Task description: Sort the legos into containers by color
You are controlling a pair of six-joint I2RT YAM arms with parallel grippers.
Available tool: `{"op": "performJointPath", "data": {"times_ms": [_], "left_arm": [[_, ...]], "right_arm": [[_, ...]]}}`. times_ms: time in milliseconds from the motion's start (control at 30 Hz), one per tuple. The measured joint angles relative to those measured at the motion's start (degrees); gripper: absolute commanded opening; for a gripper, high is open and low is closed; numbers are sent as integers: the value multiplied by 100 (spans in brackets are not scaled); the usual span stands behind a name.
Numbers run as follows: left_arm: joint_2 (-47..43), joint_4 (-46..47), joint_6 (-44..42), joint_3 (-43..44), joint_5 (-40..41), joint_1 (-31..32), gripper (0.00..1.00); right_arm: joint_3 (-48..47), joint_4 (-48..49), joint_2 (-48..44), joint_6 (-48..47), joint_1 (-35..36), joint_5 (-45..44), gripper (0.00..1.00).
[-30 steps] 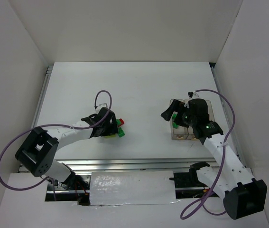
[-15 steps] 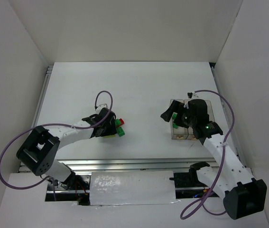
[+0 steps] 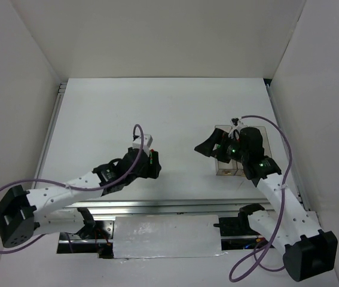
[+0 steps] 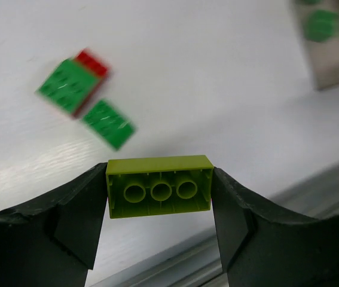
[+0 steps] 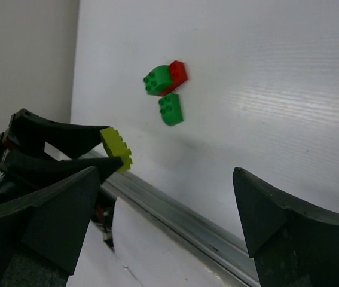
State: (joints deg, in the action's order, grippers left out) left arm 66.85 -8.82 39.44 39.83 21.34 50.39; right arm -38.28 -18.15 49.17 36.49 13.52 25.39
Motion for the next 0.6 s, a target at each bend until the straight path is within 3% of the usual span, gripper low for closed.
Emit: {"op": "performJointPath", "data": {"times_ms": [133,300,600], "left_arm": [[-632,1084,-907,-354,-15,907,0],[-1141,2105,-2061,-977,-118,1733,0],[-1193,2588,-2931,-1016,-328,2159,0]], "right_arm": [[7,146,-120,306,507,149,99],[-20,205,-39,463,1696,68,95],[-188,256,918,463,3101,-251,84]]}}
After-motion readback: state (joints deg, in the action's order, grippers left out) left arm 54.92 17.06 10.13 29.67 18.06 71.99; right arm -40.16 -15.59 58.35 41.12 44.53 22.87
